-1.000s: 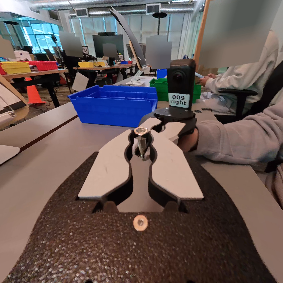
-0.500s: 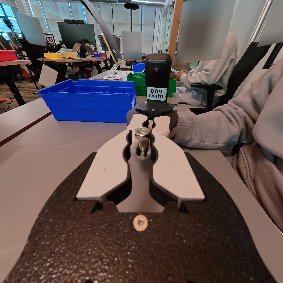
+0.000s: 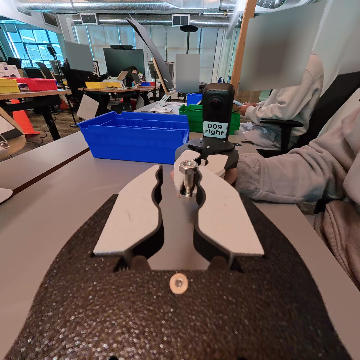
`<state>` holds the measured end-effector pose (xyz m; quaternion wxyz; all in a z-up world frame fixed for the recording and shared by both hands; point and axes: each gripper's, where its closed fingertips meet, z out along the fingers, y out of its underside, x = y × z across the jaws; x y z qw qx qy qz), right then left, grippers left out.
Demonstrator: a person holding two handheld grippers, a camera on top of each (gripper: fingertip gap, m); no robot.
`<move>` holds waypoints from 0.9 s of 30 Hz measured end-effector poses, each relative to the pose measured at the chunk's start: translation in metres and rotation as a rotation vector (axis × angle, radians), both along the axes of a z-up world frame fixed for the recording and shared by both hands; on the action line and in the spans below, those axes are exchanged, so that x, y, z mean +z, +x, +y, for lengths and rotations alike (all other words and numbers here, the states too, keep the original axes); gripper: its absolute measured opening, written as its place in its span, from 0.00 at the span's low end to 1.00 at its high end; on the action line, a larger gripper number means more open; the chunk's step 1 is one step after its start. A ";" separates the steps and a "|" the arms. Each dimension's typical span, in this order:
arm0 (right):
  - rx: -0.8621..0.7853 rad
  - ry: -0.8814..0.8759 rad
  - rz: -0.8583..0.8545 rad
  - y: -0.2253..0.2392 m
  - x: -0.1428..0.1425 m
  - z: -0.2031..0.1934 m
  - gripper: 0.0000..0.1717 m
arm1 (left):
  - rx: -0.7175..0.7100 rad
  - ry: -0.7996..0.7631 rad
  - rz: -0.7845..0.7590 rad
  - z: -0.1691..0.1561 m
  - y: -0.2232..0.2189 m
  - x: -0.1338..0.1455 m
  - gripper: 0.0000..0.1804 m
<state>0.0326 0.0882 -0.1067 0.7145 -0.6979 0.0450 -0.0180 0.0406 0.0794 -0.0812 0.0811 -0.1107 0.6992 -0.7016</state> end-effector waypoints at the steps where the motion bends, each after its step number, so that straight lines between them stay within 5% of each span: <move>1: -0.001 0.002 0.000 0.000 0.000 0.000 0.05 | 0.003 0.003 -0.002 0.000 0.000 0.000 0.17; 27: -0.048 0.023 -0.002 0.009 0.005 -0.007 0.05 | 0.055 -0.063 0.043 0.002 0.011 0.001 0.20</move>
